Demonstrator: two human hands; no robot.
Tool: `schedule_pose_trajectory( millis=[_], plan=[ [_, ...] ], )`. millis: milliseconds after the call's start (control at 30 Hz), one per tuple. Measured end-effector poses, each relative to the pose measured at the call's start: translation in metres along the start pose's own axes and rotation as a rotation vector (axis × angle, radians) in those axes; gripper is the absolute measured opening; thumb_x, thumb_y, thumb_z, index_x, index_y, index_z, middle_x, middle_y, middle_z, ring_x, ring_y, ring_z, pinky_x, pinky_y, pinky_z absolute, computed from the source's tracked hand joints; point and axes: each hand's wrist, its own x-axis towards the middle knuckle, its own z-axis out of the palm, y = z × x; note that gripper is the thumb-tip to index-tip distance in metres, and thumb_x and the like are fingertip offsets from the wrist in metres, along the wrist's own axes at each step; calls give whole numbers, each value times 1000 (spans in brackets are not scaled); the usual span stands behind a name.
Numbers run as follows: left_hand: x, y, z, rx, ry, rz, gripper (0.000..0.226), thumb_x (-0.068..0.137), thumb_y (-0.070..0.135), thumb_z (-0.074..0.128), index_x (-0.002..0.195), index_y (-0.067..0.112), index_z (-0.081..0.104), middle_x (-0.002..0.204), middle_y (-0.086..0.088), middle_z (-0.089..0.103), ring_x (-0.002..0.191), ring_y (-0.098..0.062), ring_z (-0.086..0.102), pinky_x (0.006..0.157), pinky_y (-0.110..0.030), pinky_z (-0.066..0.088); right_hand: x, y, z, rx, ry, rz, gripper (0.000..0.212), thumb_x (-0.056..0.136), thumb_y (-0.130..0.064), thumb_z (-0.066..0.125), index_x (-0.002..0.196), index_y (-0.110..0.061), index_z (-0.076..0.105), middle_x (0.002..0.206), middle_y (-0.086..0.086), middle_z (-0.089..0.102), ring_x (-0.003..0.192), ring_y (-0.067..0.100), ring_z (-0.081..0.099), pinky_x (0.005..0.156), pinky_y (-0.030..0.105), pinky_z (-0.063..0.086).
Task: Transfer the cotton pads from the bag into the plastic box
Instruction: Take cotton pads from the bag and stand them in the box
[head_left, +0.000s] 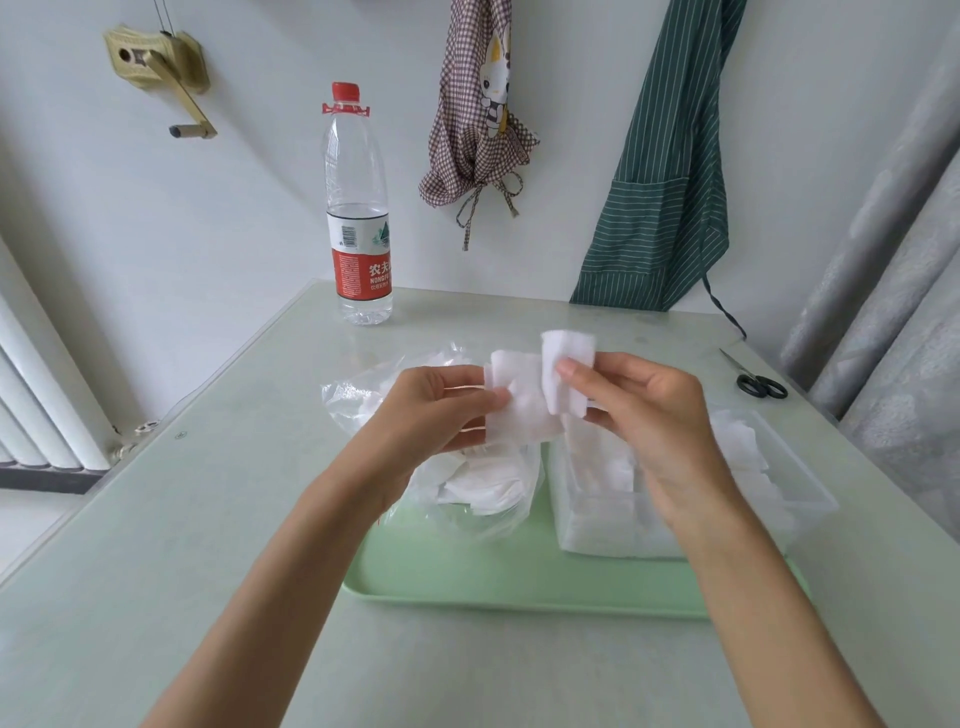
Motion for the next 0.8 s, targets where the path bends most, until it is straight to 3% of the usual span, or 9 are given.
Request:
schedule_pose_trajectory(
  millis=[67, 167, 333, 400, 500, 633, 733, 800],
  plan=[
    [1, 0, 1, 11, 19, 0, 18, 88, 9, 62, 103, 1, 68, 100, -13, 72, 88, -23, 70, 82, -27, 57, 0, -5, -7, 123, -43, 98, 20, 72, -17, 76, 91, -11, 72, 83, 0, 74, 78, 12, 69, 74, 20, 55],
    [1, -2, 4, 35, -19, -16, 22, 90, 12, 60, 108, 2, 66, 104, -15, 71, 96, -27, 69, 85, -32, 56, -3, -10, -6, 192, -195, 190, 30, 63, -20, 74, 92, -13, 71, 75, -4, 72, 63, 3, 63, 55, 12, 48],
    [-1, -1, 6, 42, -85, -22, 23, 93, 13, 54, 112, 12, 67, 104, -10, 72, 99, -22, 68, 83, -28, 56, -6, -10, 0, 283, -507, 256, 25, 64, -23, 72, 87, -16, 76, 81, -3, 67, 62, 1, 53, 46, 10, 39],
    [-1, -1, 5, 18, -112, -29, 25, 95, 9, 50, 112, 13, 67, 104, -10, 72, 99, -21, 68, 82, -27, 56, -5, -6, -1, 213, -467, 222, 23, 68, -19, 71, 90, -15, 76, 80, -3, 69, 62, 2, 55, 46, 11, 39],
    [-2, 0, 6, -19, -113, -42, 23, 95, 9, 50, 108, 13, 68, 103, -9, 73, 98, -20, 69, 82, -29, 57, -2, -1, 0, 12, -236, 110, 19, 76, -13, 73, 95, -15, 74, 84, -1, 75, 68, 5, 62, 51, 13, 44],
    [0, -1, 7, -46, -73, -60, 21, 94, 10, 50, 99, 14, 70, 98, -6, 74, 91, -19, 70, 78, -30, 58, -2, -1, 2, -58, -40, -28, 13, 77, -6, 74, 83, -18, 73, 72, -4, 72, 57, 2, 62, 49, 12, 46],
    [0, 2, 10, -73, -56, -82, 22, 94, 25, 52, 104, 14, 68, 100, -7, 73, 92, -20, 70, 78, -32, 57, -1, -1, 1, -165, -10, -87, 18, 75, -6, 77, 90, -14, 73, 73, 0, 71, 50, 1, 61, 48, 11, 45],
    [-2, 5, 14, -45, -60, -67, 29, 90, 37, 56, 106, 16, 68, 98, -4, 74, 90, -17, 71, 78, -29, 56, 0, 0, -1, -234, 18, -130, 22, 73, -12, 80, 90, -21, 71, 69, -5, 69, 51, 1, 60, 49, 11, 43]
  ],
)
